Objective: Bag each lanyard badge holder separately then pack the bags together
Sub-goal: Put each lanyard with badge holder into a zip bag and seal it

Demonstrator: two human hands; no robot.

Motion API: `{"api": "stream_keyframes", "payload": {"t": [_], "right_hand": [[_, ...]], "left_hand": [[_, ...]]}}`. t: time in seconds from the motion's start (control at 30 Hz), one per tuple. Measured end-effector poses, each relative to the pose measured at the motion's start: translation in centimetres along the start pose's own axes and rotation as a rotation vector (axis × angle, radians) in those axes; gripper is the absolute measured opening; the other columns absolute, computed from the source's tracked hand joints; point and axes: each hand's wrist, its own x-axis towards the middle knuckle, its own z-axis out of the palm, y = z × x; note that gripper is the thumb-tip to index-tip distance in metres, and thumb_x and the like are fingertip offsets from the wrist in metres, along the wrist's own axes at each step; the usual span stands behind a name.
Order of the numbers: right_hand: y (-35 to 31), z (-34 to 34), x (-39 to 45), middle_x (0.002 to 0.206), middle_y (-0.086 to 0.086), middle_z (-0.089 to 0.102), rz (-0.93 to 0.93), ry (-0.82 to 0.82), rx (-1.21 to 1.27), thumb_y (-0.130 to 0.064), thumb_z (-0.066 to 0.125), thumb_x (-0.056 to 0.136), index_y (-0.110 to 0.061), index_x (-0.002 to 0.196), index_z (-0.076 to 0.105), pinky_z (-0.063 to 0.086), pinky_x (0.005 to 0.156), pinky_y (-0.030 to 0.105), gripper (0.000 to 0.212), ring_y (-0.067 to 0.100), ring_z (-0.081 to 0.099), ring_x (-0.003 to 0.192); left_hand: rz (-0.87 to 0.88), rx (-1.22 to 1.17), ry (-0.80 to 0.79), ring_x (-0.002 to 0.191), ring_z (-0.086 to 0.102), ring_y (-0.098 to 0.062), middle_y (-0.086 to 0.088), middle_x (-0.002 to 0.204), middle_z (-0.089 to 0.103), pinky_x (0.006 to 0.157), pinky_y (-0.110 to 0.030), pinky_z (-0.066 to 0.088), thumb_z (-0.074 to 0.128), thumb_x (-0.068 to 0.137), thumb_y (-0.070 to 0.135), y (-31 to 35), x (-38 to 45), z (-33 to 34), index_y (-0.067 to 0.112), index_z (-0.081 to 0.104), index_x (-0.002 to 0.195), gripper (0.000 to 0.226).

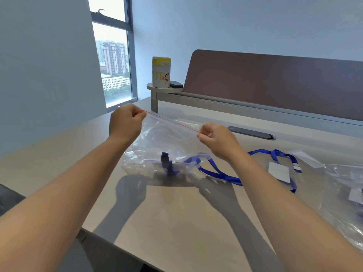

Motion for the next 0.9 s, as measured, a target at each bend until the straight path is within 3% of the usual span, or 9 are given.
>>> {"api": "stream_keyframes", "payload": {"t": [0.2, 0.33, 0.4, 0.47, 0.53, 0.63, 0.7, 0.77, 0.9], "right_hand": [[2.9, -0.7, -1.8, 0.072, -0.007, 0.049, 0.041, 0.013, 0.071, -0.017, 0.047, 0.092, -0.015, 0.086, 0.052, 0.046, 0.076, 0.035, 0.008, 0.017, 0.05, 0.079], [3.2, -0.8, -2.9, 0.085, 0.007, 0.056, 0.049, 0.004, 0.114, -0.01, 0.048, 0.092, 0.0, 0.1, 0.06, 0.044, 0.076, 0.029, 0.018, 0.018, 0.051, 0.08], [3.4, -0.7, -3.4, 0.089, 0.015, 0.062, 0.05, 0.016, 0.121, -0.005, 0.05, 0.09, 0.003, 0.1, 0.062, 0.048, 0.081, 0.032, 0.017, 0.02, 0.054, 0.08], [3.6, -0.6, -4.0, 0.093, 0.021, 0.066, 0.054, 0.038, 0.122, -0.001, 0.052, 0.089, 0.005, 0.098, 0.064, 0.05, 0.087, 0.038, 0.017, 0.022, 0.055, 0.08], [3.8, -0.6, -4.3, 0.094, 0.02, 0.066, 0.071, 0.016, 0.134, 0.002, 0.053, 0.087, 0.006, 0.098, 0.065, 0.051, 0.088, 0.038, 0.017, 0.022, 0.056, 0.081], [3.9, -0.7, -5.0, 0.09, 0.018, 0.066, 0.119, -0.075, 0.18, 0.004, 0.056, 0.084, 0.005, 0.096, 0.068, 0.052, 0.08, 0.034, 0.016, 0.022, 0.058, 0.076], [3.9, -0.8, -5.6, 0.082, 0.013, 0.065, 0.166, -0.152, 0.199, 0.003, 0.06, 0.082, 0.003, 0.093, 0.07, 0.049, 0.069, 0.025, 0.015, 0.016, 0.056, 0.069], [4.0, -0.6, -6.1, 0.075, 0.008, 0.063, 0.252, -0.256, 0.181, -0.002, 0.061, 0.08, 0.0, 0.09, 0.071, 0.044, 0.063, 0.018, 0.014, 0.014, 0.054, 0.068], [4.3, 0.4, -6.5, 0.075, -0.003, 0.064, 0.403, -0.415, 0.139, -0.019, 0.055, 0.083, -0.01, 0.076, 0.07, 0.047, 0.082, 0.031, 0.019, 0.014, 0.055, 0.077]], "left_hand": [[-0.037, -0.02, -0.029, 0.103, 0.058, -0.032, -0.02, 0.111, 0.065, 0.083, -0.028, 0.039, 0.054, 0.09, 0.013, 0.8, -1.0, 0.0, -0.004, 0.064, 0.107, 0.026], [-0.09, -0.052, -0.077, 0.101, 0.058, -0.032, -0.02, 0.111, 0.064, 0.086, -0.032, 0.042, 0.055, 0.089, 0.012, 0.9, -1.7, -0.3, -0.004, 0.064, 0.108, 0.026], [-0.128, -0.09, -0.133, 0.087, 0.057, -0.027, -0.019, 0.104, 0.064, 0.081, -0.031, 0.044, 0.055, 0.089, 0.01, 1.0, -2.3, -0.9, -0.005, 0.064, 0.107, 0.026], [-0.192, -0.162, -0.278, 0.071, 0.053, -0.018, -0.012, 0.088, 0.063, 0.073, -0.026, 0.044, 0.055, 0.089, 0.01, 0.9, -2.8, -2.0, -0.005, 0.064, 0.101, 0.021], [-0.315, -0.305, -0.459, 0.068, 0.051, -0.013, -0.004, 0.078, 0.059, 0.075, -0.027, 0.043, 0.054, 0.089, 0.013, 0.7, -3.3, -3.4, 0.005, 0.062, 0.085, 0.013], [-0.534, -0.526, -0.538, 0.086, 0.055, -0.017, -0.004, 0.094, 0.059, 0.083, -0.032, 0.043, 0.049, 0.09, 0.035, -0.2, -3.9, -4.9, 0.015, 0.054, 0.096, 0.021], [-0.651, -0.411, -0.52, 0.113, 0.05, -0.025, -0.009, 0.119, 0.052, 0.096, -0.04, 0.039, 0.046, 0.088, 0.048, -1.3, -4.3, -4.8, 0.012, 0.047, 0.122, 0.05], [-0.759, -0.23, -0.558, 0.13, 0.039, -0.03, -0.014, 0.139, 0.04, 0.102, -0.046, 0.036, 0.046, 0.088, 0.05, -2.4, -5.3, -4.2, 0.008, 0.038, 0.135, 0.064], [-0.887, -0.185, -0.582, 0.137, 0.028, -0.032, -0.015, 0.151, 0.021, 0.099, -0.047, 0.039, 0.055, 0.088, 0.037, -3.5, -7.6, -2.2, 0.011, 0.026, 0.143, 0.068]]}}
